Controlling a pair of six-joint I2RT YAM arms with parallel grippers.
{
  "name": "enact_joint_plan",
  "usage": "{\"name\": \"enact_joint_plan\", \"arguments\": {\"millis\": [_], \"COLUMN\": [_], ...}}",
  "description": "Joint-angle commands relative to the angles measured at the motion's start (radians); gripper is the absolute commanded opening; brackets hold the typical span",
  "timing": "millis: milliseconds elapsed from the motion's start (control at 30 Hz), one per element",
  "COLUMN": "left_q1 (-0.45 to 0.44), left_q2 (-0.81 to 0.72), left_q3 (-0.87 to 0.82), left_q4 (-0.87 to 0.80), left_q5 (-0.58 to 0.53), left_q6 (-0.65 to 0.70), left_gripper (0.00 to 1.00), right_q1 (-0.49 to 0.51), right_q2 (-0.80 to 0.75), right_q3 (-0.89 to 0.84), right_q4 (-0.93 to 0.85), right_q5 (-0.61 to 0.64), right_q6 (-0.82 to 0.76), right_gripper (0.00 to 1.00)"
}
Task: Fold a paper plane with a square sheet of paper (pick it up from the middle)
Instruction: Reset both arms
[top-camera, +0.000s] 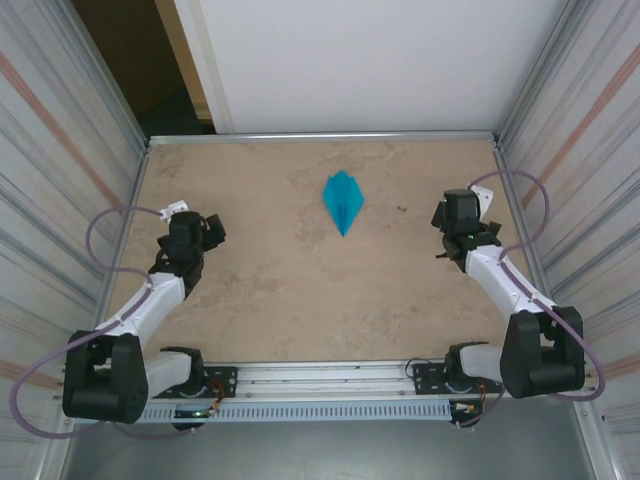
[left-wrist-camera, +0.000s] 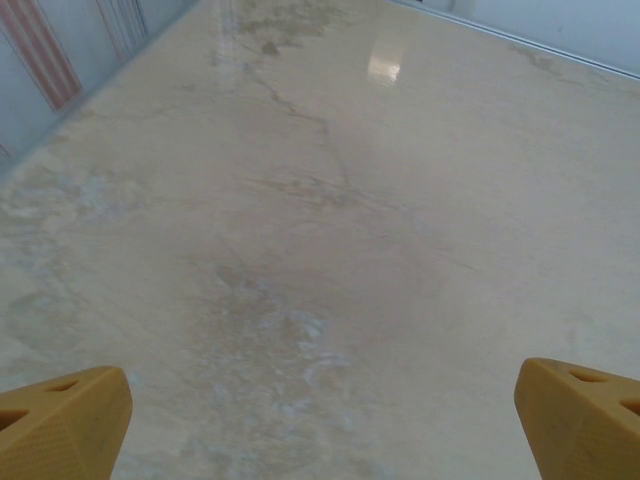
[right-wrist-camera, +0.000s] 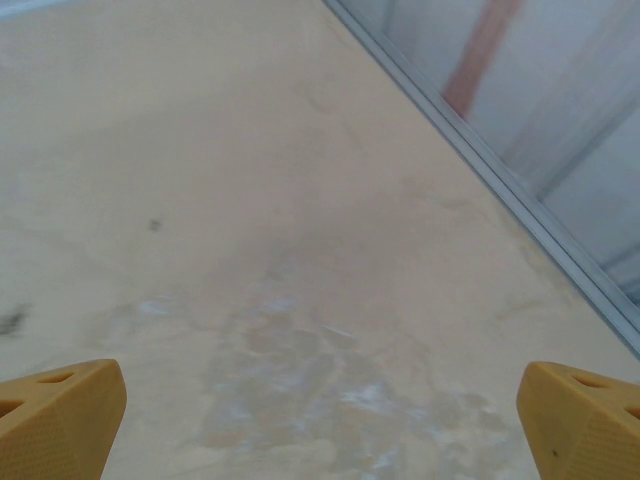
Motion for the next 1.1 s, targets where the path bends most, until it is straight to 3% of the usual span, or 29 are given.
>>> {"name": "enact_joint_plan", "arguments": {"millis": [0, 233, 500, 733, 967, 1067], "left_q1": [0.027, 0.111, 0.125, 0.128, 0.127, 0.127], "left_q2": [0.015, 0.106, 0.193, 0.331, 0.352, 0.356], "left_q3": [-0.04, -0.091, -0.191, -0.183, -0.151, -0.145], "left_q4": [0.17, 0.329, 0.636, 0.749, 0.709, 0.699], "left_q5": [-0.082, 0.159, 0.358, 0.422, 0.421, 0.425], "left_q6": [0.125, 0.22, 0.339, 0.364, 0.364, 0.369], "left_gripper": [0.99, 0.99, 0.99, 0.99, 0.99, 0.99], "right_q1": [-0.052, -0.079, -0.153, -0.162, -0.158, -0.123], "right_q2": [-0.013, 0.036, 0.084, 0.164, 0.277, 0.283], "right_q3": [-0.04, -0.203, -0.319, -0.346, -0.353, -0.346], "right_q4": [0.101, 0.418, 0.723, 0.862, 0.984, 0.972], "right_q5": [-0.006, -0.047, -0.325, -0.439, -0.496, -0.436], "right_q6": [0.022, -0.101, -0.175, -0.228, -0.254, -0.277], "right_gripper": [0.99, 0.99, 0.99, 0.99, 0.99, 0.99]}}
